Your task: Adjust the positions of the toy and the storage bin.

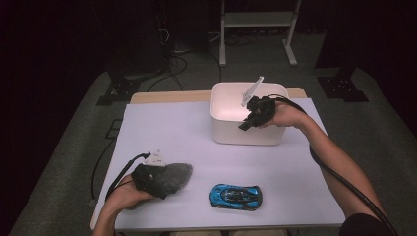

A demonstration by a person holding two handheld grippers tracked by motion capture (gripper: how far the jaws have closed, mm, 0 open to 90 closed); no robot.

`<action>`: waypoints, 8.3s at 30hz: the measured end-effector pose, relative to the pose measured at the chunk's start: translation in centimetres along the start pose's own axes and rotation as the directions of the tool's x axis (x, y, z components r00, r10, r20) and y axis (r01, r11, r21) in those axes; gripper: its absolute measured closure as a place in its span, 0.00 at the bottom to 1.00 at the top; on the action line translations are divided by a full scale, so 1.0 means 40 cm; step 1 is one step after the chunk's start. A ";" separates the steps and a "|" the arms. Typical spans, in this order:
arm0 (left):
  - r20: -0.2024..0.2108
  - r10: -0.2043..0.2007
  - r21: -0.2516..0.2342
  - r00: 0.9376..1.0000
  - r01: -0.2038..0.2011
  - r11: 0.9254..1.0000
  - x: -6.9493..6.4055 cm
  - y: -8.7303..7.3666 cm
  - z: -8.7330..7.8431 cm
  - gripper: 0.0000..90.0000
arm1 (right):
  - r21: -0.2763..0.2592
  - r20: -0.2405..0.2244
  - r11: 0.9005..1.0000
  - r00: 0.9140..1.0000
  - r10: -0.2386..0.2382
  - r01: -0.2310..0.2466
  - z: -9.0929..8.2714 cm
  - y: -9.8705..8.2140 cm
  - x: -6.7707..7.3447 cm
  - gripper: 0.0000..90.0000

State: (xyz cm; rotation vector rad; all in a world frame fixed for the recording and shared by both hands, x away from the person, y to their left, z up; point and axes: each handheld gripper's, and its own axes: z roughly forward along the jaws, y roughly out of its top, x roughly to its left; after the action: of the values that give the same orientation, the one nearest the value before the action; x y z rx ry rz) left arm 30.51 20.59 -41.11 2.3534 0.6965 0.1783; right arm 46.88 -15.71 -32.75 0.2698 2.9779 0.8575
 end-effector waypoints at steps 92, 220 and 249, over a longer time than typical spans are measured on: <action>-0.004 0.033 -0.021 0.999 -0.033 0.999 -0.033 0.010 -0.012 0.12 | -0.085 -0.067 0.990 0.991 -0.118 0.112 -0.013 0.049 0.239 0.67; 0.038 0.055 0.037 0.998 -0.056 0.998 -0.050 -0.008 0.017 0.11 | -0.060 -0.009 0.996 0.998 -0.062 0.061 0.261 -0.163 0.446 0.27; 0.039 0.053 0.035 0.998 -0.054 0.998 -0.049 -0.010 0.016 0.11 | -0.058 -0.008 0.997 0.999 -0.049 0.048 0.261 -0.163 0.447 0.28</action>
State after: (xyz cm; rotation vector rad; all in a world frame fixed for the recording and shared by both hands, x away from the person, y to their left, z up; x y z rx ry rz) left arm 28.87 19.45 -41.74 2.4050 0.6238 0.1446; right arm 29.07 -12.55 -44.72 0.1918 2.9487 0.9403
